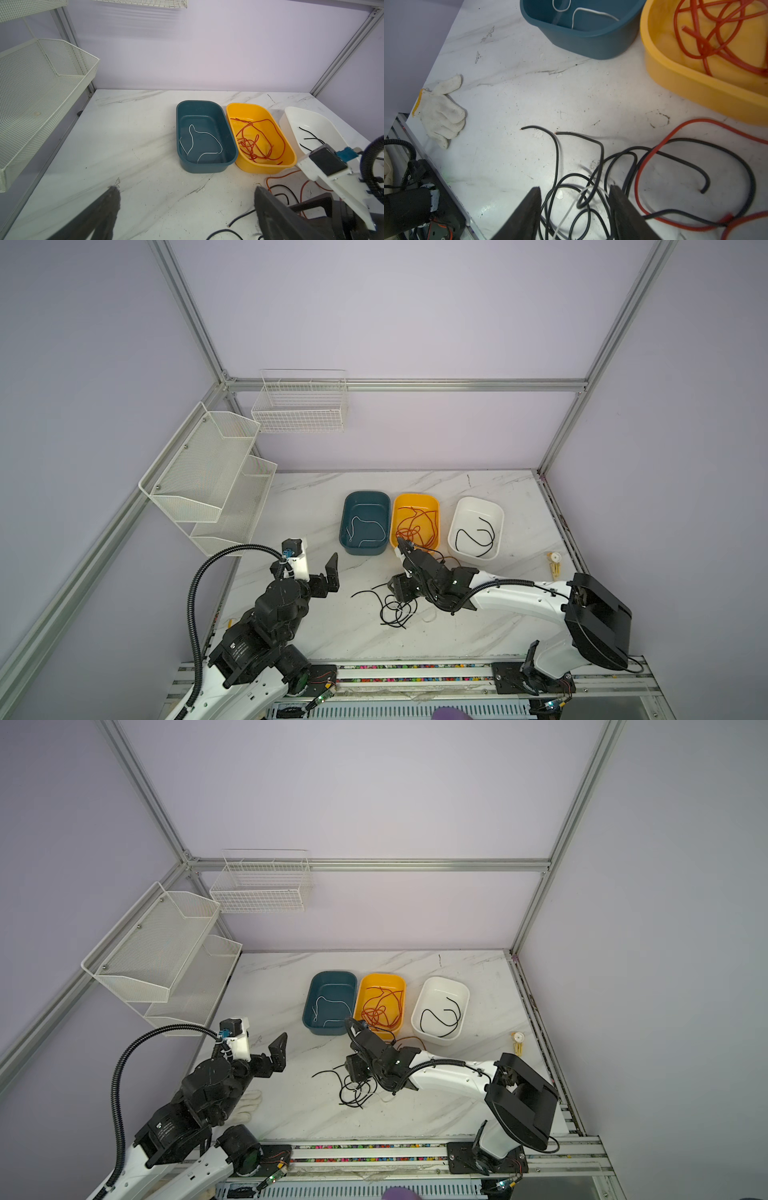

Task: Untangle the cables
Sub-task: 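Move the right gripper back to the wire pile and grasp a black wire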

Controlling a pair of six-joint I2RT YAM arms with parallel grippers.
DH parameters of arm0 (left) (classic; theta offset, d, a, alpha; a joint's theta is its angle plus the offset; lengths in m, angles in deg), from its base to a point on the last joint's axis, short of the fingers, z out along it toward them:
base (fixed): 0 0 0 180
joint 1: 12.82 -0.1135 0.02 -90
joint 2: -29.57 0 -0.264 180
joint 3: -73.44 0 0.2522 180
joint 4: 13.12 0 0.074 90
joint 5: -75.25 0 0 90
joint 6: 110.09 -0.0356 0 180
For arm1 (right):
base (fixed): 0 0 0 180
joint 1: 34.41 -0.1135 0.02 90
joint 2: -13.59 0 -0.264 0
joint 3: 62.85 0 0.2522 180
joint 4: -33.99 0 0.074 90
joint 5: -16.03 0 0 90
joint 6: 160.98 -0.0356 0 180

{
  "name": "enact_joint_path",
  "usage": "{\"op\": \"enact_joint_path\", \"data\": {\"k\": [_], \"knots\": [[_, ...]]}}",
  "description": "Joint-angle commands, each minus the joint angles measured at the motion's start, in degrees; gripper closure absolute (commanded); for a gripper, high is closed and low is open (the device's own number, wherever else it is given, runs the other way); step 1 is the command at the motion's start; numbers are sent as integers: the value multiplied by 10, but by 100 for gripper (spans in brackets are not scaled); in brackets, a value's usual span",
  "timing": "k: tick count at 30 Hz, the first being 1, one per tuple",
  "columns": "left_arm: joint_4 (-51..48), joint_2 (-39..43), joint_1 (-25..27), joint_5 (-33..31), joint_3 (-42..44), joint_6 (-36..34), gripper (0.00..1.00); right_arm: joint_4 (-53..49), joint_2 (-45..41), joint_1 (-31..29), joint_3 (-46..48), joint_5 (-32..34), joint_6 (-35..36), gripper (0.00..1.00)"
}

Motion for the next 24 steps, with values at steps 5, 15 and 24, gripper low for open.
{"op": "enact_joint_path", "data": {"k": [5,15,24], "knots": [[24,-2,-3,5,19,-9,0,27,10,-3,20,-3,-29,45],[23,-2,-2,5,18,-8,0,54,33,-7,25,-12,-29,60],[21,-4,-2,4,18,-9,0,60,46,-7,16,-13,-18,80]]}}
